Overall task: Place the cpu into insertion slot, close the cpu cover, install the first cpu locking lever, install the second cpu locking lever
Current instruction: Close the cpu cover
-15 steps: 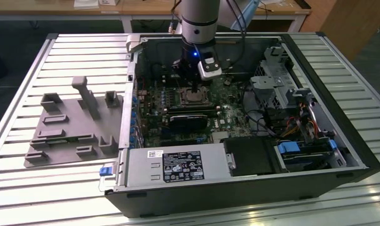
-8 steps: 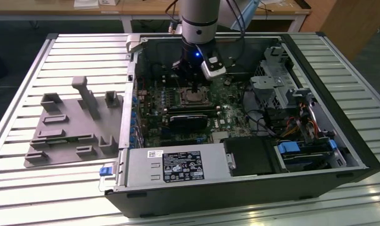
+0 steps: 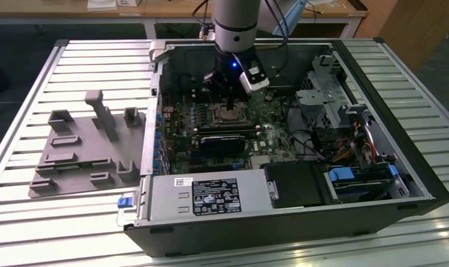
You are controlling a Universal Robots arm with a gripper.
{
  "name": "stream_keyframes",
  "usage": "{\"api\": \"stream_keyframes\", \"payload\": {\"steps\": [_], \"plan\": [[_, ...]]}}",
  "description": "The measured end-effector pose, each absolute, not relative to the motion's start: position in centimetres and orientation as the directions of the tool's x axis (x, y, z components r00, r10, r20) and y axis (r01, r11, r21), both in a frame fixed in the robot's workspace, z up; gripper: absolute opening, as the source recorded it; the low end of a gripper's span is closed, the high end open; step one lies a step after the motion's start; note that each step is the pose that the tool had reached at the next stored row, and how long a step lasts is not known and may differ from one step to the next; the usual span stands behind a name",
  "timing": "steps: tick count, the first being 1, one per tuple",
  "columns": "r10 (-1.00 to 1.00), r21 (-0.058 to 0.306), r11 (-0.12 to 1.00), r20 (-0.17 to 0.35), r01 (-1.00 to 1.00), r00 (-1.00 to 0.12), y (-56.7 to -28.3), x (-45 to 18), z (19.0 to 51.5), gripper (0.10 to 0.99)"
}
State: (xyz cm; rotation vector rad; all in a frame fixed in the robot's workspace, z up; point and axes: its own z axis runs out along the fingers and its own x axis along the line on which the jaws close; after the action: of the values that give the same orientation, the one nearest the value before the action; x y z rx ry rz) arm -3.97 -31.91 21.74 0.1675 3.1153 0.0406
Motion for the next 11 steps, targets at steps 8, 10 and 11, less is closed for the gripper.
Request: {"api": "stream_keyframes", "payload": {"steps": [8,10,11], "plan": [[0.108,0.027,0.994,-0.02,0.107,-0.994,-31.9,-4.0,22.5,0.102],[0.107,0.027,0.994,-0.02,0.107,-0.994,-31.9,-4.0,22.7,0.102],[0.107,0.027,0.994,-0.02,0.107,-0.994,-31.9,-4.0,22.7,0.102]]}}
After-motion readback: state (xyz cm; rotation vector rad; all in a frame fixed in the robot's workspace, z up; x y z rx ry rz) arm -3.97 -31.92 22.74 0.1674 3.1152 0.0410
